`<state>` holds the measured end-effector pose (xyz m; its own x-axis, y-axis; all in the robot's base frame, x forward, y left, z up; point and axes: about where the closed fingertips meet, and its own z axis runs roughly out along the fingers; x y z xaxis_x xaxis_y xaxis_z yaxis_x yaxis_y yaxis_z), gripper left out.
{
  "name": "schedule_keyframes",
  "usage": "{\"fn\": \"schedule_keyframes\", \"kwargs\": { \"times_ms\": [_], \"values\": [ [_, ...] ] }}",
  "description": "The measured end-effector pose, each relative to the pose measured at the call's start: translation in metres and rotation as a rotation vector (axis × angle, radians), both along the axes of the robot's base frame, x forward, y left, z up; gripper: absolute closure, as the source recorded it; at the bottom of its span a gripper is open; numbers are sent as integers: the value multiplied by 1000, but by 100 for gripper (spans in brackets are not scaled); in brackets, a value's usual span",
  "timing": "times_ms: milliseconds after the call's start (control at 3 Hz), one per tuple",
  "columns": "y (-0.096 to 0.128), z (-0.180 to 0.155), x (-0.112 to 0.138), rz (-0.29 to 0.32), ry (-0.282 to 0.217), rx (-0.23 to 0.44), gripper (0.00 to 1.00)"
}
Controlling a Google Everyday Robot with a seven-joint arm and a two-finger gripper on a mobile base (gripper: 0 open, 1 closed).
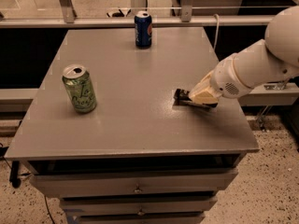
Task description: Move rxbar chocolate near green can
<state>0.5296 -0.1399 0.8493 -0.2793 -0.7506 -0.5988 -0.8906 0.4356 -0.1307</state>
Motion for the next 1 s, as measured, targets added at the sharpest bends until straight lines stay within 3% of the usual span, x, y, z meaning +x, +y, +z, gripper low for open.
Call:
{"fn": "schedule_keyframes", "kwargs": {
  "times_ms": [333, 1000],
  "values": [
    [21, 28, 9, 42, -49, 26, 100],
    [112, 69, 11, 195, -128, 122, 100]
  ]
}}
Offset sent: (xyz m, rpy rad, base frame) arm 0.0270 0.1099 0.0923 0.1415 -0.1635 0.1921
